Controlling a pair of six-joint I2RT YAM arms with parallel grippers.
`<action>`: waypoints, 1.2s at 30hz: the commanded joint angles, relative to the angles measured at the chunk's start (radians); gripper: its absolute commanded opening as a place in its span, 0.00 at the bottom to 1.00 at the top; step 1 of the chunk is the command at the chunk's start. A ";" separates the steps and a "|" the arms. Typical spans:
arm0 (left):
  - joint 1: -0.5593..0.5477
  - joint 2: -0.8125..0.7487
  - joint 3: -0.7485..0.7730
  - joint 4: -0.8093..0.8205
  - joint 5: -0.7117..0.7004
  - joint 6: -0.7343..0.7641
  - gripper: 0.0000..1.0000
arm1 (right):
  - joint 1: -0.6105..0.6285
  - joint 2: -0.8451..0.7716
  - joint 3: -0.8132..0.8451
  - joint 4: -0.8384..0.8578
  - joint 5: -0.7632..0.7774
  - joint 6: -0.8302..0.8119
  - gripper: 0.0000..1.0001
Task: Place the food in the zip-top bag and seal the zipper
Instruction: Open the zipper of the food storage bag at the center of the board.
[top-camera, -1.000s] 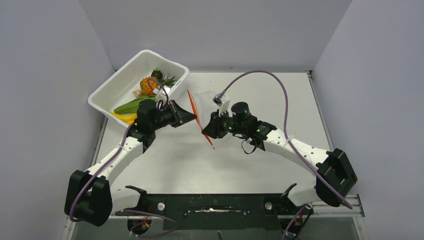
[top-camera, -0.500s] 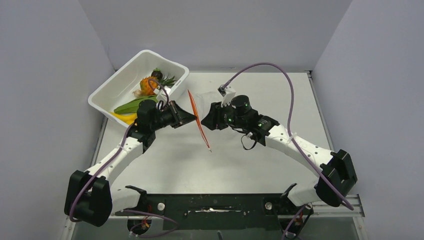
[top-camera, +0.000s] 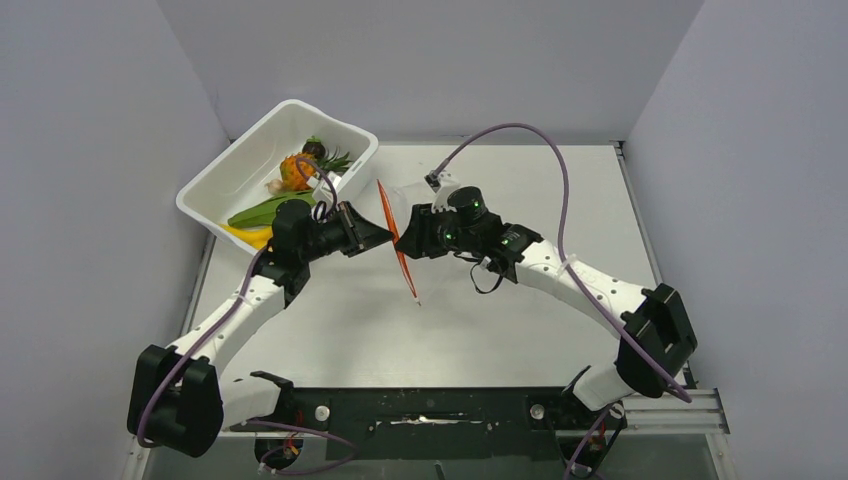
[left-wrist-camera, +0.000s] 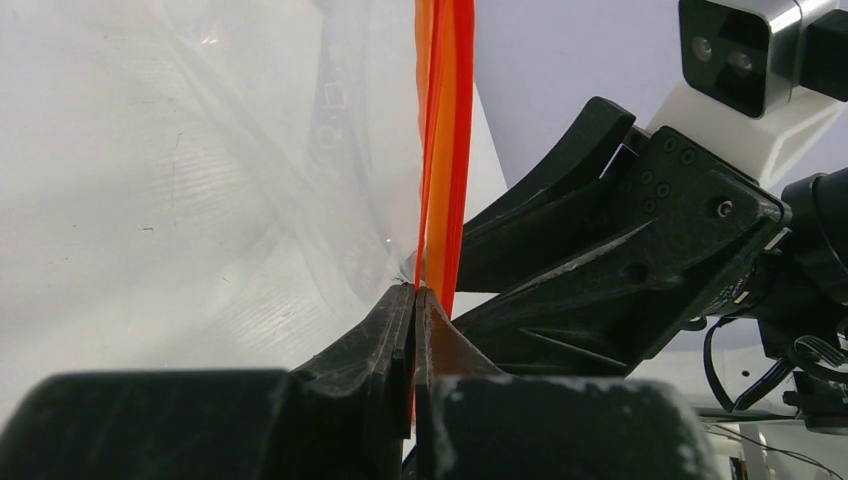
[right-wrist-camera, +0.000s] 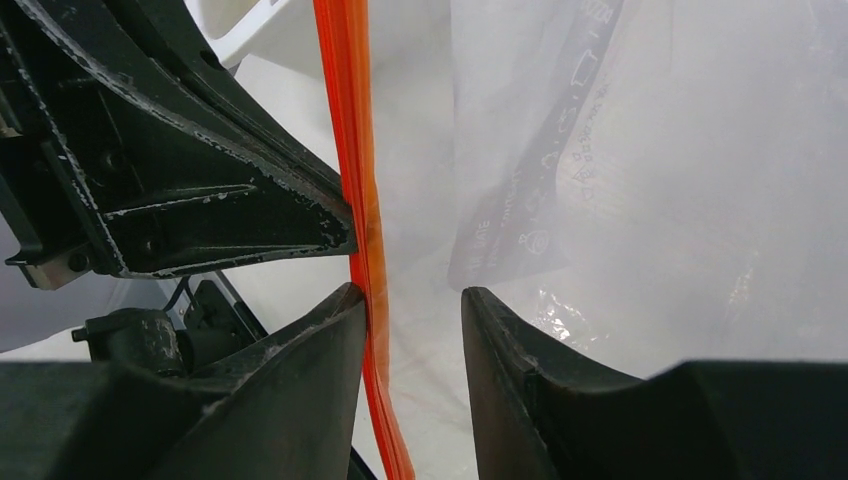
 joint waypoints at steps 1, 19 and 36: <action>-0.005 -0.045 0.018 0.026 0.045 0.009 0.00 | 0.009 0.014 0.076 -0.014 0.017 0.017 0.39; -0.003 -0.062 0.074 -0.231 -0.075 0.124 0.00 | 0.036 -0.044 0.085 -0.199 0.377 0.011 0.00; -0.002 -0.072 0.129 -0.371 -0.180 0.191 0.00 | 0.036 -0.138 0.144 -0.311 0.668 -0.026 0.00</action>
